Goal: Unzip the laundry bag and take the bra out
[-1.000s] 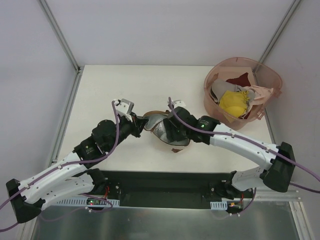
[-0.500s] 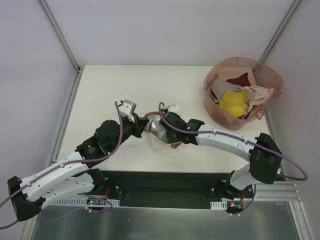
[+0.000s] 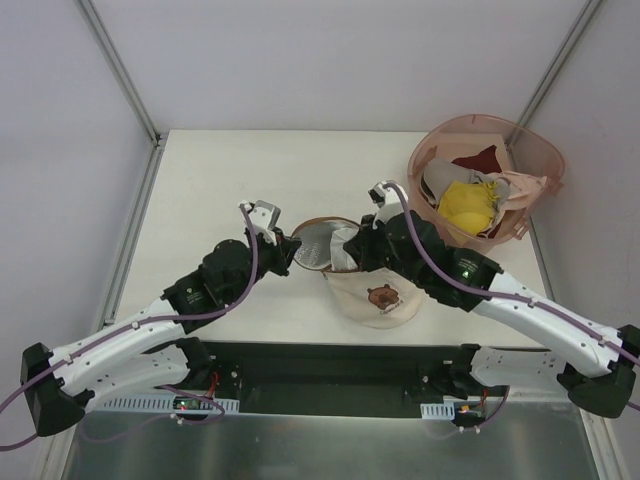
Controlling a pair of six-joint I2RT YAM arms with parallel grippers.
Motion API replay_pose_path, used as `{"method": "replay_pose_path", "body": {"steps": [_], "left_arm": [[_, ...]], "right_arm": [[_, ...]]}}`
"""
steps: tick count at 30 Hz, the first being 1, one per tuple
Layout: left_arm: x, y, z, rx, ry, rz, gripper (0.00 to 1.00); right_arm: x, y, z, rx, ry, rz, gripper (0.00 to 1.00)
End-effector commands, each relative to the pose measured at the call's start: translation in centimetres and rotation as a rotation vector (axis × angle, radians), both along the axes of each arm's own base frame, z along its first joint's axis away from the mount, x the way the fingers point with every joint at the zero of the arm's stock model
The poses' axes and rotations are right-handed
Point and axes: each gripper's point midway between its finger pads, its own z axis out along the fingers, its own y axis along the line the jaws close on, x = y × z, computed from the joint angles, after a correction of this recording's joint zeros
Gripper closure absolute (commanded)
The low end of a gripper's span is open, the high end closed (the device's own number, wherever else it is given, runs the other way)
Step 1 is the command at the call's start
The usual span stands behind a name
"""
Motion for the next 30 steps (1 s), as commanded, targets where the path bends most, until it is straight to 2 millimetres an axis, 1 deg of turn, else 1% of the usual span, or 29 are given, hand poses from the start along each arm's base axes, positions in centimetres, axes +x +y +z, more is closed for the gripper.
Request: {"method": "replay_pose_path", "body": {"steps": [1, 3, 4, 5, 7, 8, 9, 10, 11, 12, 14, 15, 16, 17, 20, 21, 22, 23, 24, 25, 26, 27, 28, 29, 30], "left_arm": [[0.0, -0.9, 0.5, -0.036, -0.011, -0.018, 1.0], [0.1, -1.1, -0.1, -0.021, 0.003, -0.02, 1.0], [0.1, -1.2, -0.4, -0.022, 0.011, -0.024, 1.0], [0.0, -1.3, -1.0, -0.01, 0.022, -0.028, 1.0], [0.1, -1.4, -1.8, 0.003, 0.038, -0.024, 1.0], [0.1, -1.5, -2.5, 0.019, 0.052, -0.026, 1.0], [0.1, -1.6, -2.9, 0.023, 0.061, -0.03, 1.0], [0.0, -1.7, -3.2, 0.022, 0.074, -0.031, 1.0], [-0.2, -1.9, -3.8, 0.027, 0.088, -0.045, 1.0], [-0.2, -1.9, -3.9, 0.026, 0.095, -0.045, 1.0], [-0.3, -2.1, -4.3, 0.026, 0.109, -0.051, 1.0], [-0.4, -2.2, -4.3, 0.022, 0.112, -0.053, 1.0], [-0.4, -2.2, -4.3, 0.02, 0.115, -0.054, 1.0], [-0.4, -2.3, -4.4, 0.021, 0.119, -0.058, 1.0], [-0.4, -2.2, -4.4, 0.018, 0.119, -0.054, 1.0], [-0.3, -2.1, -4.4, 0.019, 0.118, -0.047, 1.0], [-0.3, -2.0, -4.3, 0.025, 0.11, -0.041, 1.0], [-0.1, -1.7, -4.1, 0.03, 0.103, -0.03, 1.0], [0.1, -1.4, -4.1, 0.038, 0.099, -0.016, 1.0], [0.4, -0.6, -3.8, 0.052, 0.087, 0.027, 1.0], [0.7, -0.1, -3.4, 0.053, 0.078, 0.054, 1.0], [1.0, 0.5, -3.1, 0.052, 0.067, 0.089, 1.0], [1.4, 1.7, -2.3, 0.053, 0.039, 0.148, 1.0], [1.8, 2.4, -1.9, 0.054, 0.023, 0.19, 1.0], [2.2, 3.2, -1.4, 0.052, 0.007, 0.23, 1.0]], "right_arm": [[0.2, 1.4, 3.5, 0.123, -0.069, 0.039, 0.99], [0.3, 1.6, 3.8, 0.148, -0.072, 0.036, 0.99], [0.4, 1.8, 4.5, 0.177, -0.088, 0.036, 0.99], [0.4, 1.8, 5.0, 0.2, -0.099, 0.038, 0.99], [0.4, 1.8, 7.2, 0.265, -0.14, 0.039, 0.99], [0.4, 1.8, 8.0, 0.288, -0.155, 0.038, 0.99], [0.7, 1.6, 9.3, 0.325, -0.187, 0.025, 0.99], [0.6, 1.2, 10.5, 0.354, -0.214, 0.021, 0.99], [0.7, 1.0, 11.2, 0.374, -0.232, 0.013, 1.0], [0.9, 0.6, 12.7, 0.415, -0.265, -0.01, 0.99], [1.0, -0.2, 14.2, 0.472, -0.293, -0.04, 0.99], [1.4, -0.8, 15.5, 0.514, -0.319, -0.076, 0.99], [1.5, -1.1, 15.8, 0.528, -0.329, -0.089, 0.99], [1.6, -1.7, 16.5, 0.553, -0.343, -0.108, 1.0], [2.7, -3.3, 18.0, 0.575, -0.38, -0.193, 0.99], [3.4, -4.3, 18.2, 0.564, -0.398, -0.243, 0.99], [3.8, -4.8, 18.5, 0.556, -0.411, -0.261, 0.99], [4.1, -5.6, 19.4, 0.559, -0.431, -0.283, 0.99], [5.0, -7.0, 19.4, 0.511, -0.452, -0.328, 0.99], [5.5, -7.9, 19.9, 0.494, -0.465, -0.355, 0.99], [6.0, -8.9, 19.7, 0.452, -0.452, -0.388, 0.99], [7.0, -11.2, 19.9, 0.391, -0.448, -0.446, 0.99], [7.5, -12.4, 20.1, 0.367, -0.452, -0.48, 0.99], [8.0, -13.7, 20.2, 0.34, -0.458, -0.52, 0.99], [9.0, -15.7, 20.2, 0.311, -0.475, -0.582, 0.99]]}}
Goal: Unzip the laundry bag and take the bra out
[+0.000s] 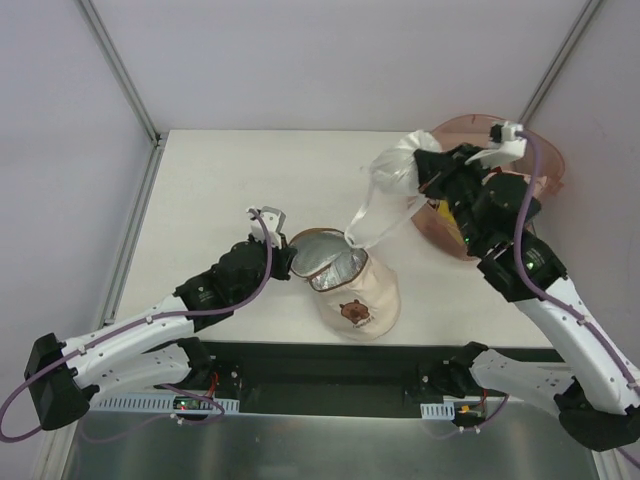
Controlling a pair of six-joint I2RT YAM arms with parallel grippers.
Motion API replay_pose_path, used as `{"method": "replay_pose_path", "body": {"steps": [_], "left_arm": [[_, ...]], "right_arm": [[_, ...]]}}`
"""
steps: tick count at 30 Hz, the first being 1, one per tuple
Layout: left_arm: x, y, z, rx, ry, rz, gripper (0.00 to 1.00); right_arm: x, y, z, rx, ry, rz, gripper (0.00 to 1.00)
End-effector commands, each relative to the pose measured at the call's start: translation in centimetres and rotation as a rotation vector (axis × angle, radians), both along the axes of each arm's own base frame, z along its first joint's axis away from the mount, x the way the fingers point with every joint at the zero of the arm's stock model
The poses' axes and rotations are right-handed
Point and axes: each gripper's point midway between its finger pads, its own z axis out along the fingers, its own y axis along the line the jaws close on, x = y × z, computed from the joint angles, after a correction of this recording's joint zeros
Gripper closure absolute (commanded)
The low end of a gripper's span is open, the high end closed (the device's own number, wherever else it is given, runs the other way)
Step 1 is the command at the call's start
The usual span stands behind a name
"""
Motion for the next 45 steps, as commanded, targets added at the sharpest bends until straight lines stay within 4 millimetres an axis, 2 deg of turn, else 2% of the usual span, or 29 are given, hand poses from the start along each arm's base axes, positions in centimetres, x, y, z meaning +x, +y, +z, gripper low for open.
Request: {"method": "replay_pose_path", "body": {"steps": [1, 3, 4, 5, 8, 10, 11, 13, 14, 17, 18, 19, 20, 21, 22, 24, 25, 26, 28, 30, 32, 36, 37, 38, 40, 42, 43, 44, 45], "left_arm": [[2.2, 4.0, 4.3, -0.009, -0.137, 0.228, 1.0], [3.1, 5.1, 5.7, 0.006, -0.165, 0.275, 1.0], [3.5, 5.5, 6.0, 0.034, -0.175, 0.287, 1.0], [3.8, 5.8, 7.0, 0.038, -0.188, 0.305, 1.0], [4.5, 6.2, 8.1, 0.077, -0.209, 0.321, 1.0], [5.2, 6.6, 8.4, 0.095, -0.211, 0.358, 1.0], [5.4, 6.7, 9.4, 0.083, -0.223, 0.376, 1.0], [5.9, 7.1, 10.7, 0.087, -0.241, 0.422, 1.0], [6.2, 7.3, 11.0, 0.097, -0.247, 0.44, 1.0], [7.2, 8.6, 12.4, 0.172, -0.28, 0.524, 1.0], [7.5, 9.2, 12.5, 0.205, -0.287, 0.561, 1.0], [8.1, 10.1, 12.8, 0.26, -0.3, 0.62, 1.0], [8.7, 11.1, 13.0, 0.277, -0.299, 0.663, 1.0], [9.2, 11.6, 12.9, 0.286, -0.294, 0.683, 1.0], [9.7, 11.8, 12.6, 0.285, -0.284, 0.69, 1.0], [10.5, 13.0, 12.5, 0.269, -0.269, 0.724, 1.0], [10.9, 13.0, 12.2, 0.267, -0.262, 0.72, 1.0], [11.2, 13.0, 12.0, 0.264, -0.254, 0.712, 0.91], [11.5, 13.5, 11.6, 0.257, -0.241, 0.733, 0.54], [11.7, 12.8, 11.3, 0.248, -0.231, 0.686, 0.18], [11.7, 12.1, 11.0, 0.239, -0.222, 0.646, 0.01], [11.3, 11.6, 10.5, 0.221, -0.194, 0.614, 0.01], [11.1, 11.6, 10.4, 0.217, -0.185, 0.61, 0.01], [11.0, 11.5, 10.3, 0.206, -0.176, 0.606, 0.01], [10.2, 10.7, 9.7, 0.164, -0.143, 0.549, 0.01], [9.1, 9.8, 8.9, 0.103, -0.103, 0.494, 0.01], [8.7, 9.7, 8.7, 0.074, -0.09, 0.485, 0.01], [8.3, 9.6, 8.3, 0.049, -0.074, 0.479, 0.01], [7.6, 9.6, 8.0, -0.002, -0.055, 0.48, 0.01]], "right_arm": [[2.0, -7.6, 3.1, -0.048, -0.033, -0.23, 0.99], [3.4, -10.4, 3.4, -0.054, -0.019, -0.295, 0.99], [4.4, -11.0, 3.1, -0.044, 0.005, -0.314, 0.99], [5.3, -12.9, 3.0, -0.041, 0.015, -0.368, 0.99], [7.8, -15.3, 2.3, -0.02, 0.056, -0.41, 0.99], [9.5, -16.0, 1.6, -0.036, 0.083, -0.407, 0.99], [11.3, -17.4, 0.3, -0.049, 0.125, -0.44, 0.99], [13.5, -18.5, -2.0, -0.062, 0.18, -0.451, 0.99], [15.6, -19.9, -4.6, -0.069, 0.248, -0.475, 0.99], [18.4, -21.1, -8.6, -0.034, 0.352, -0.459, 0.99], [19.6, -20.8, -10.8, -0.027, 0.404, -0.428, 0.99], [20.2, -21.0, -11.9, -0.026, 0.429, -0.43, 0.98], [20.7, -20.4, -12.7, -0.024, 0.446, -0.394, 0.94], [21.4, -20.0, -13.9, -0.024, 0.476, -0.368, 0.66], [21.7, -19.8, -14.2, -0.022, 0.488, -0.355, 0.51], [21.6, -19.9, -14.6, -0.031, 0.524, -0.356, 0.29], [21.4, -20.0, -14.6, -0.037, 0.528, -0.361, 0.25], [21.1, -20.3, -14.5, -0.046, 0.53, -0.377, 0.2], [20.3, -20.3, -13.5, -0.066, 0.504, -0.374, 0.18], [19.6, -20.2, -12.9, -0.08, 0.496, -0.367, 0.18], [18.3, -20.0, -11.7, -0.079, 0.476, -0.36, 0.18], [15.6, -19.2, -10.1, -0.079, 0.447, -0.334, 0.17], [15.1, -18.2, -10.6, -0.084, 0.452, -0.303, 0.17], [14.1, -17.5, -9.6, -0.101, 0.424, -0.277, 0.17], [12.9, -16.1, -9.4, -0.132, 0.418, -0.244, 0.16], [10.9, -13.9, -9.6, -0.175, 0.425, -0.191, 0.16], [9.9, -11.8, -9.8, -0.193, 0.422, -0.129, 0.16], [9.2, -10.7, -10.7, -0.214, 0.429, -0.096, 0.16], [8.1, -10.0, -10.0, -0.233, 0.396, -0.077, 0.16]]}}
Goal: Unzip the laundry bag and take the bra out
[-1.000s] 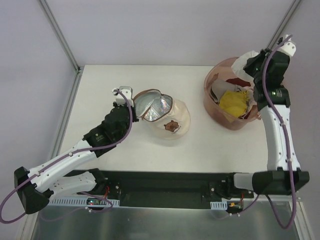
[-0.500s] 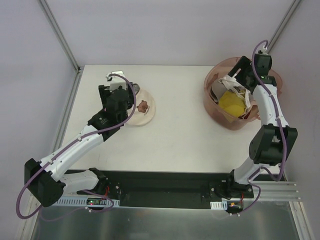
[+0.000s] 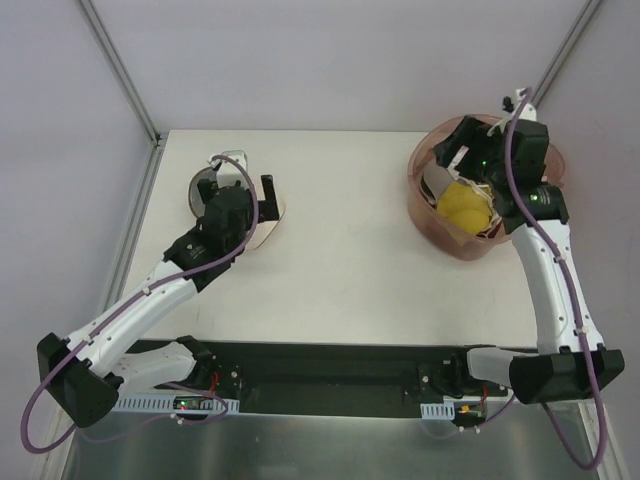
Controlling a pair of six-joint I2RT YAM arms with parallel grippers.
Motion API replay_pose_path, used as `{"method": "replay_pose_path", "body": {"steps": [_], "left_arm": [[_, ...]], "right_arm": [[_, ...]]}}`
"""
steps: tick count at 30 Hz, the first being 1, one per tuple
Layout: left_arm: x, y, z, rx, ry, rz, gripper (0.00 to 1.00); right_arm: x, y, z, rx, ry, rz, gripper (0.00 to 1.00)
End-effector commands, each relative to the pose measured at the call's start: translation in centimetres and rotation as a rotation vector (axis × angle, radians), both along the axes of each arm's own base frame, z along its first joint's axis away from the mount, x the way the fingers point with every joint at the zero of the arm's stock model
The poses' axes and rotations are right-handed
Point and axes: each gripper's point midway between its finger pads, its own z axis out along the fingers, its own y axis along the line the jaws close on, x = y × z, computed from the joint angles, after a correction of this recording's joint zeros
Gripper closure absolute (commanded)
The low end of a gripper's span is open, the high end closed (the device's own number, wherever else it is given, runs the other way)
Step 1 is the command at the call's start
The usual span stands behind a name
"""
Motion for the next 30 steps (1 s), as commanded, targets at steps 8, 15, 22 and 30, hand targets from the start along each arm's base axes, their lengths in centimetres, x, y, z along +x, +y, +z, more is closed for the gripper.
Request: {"method": "replay_pose_path", "body": {"steps": [8, 15, 22, 30], "left_arm": [[-6.2, -0.2, -4.0, -0.296, 0.132, -0.069, 0.01], [-7.9, 0.2, -7.3, -0.291, 0.212, -0.076, 0.01], [-8.4, -0.5, -10.4, -0.306, 0.305, -0.066, 0.01], [-8.3, -1.0, -11.1, -0.303, 0.339, -0.073, 0.01]], "right_arm": [[-9.1, 10.0, -6.2, -0.136, 0.116, 0.318, 0.14], [-12.5, 10.4, -11.6, -0.232, 0.233, 0.343, 0.14], [-13.9, 9.2, -14.9, -0.26, 0.278, 0.321, 0.14], [-13.7, 8.7, -14.9, -0.297, 0.279, 0.307, 0.14]]}}
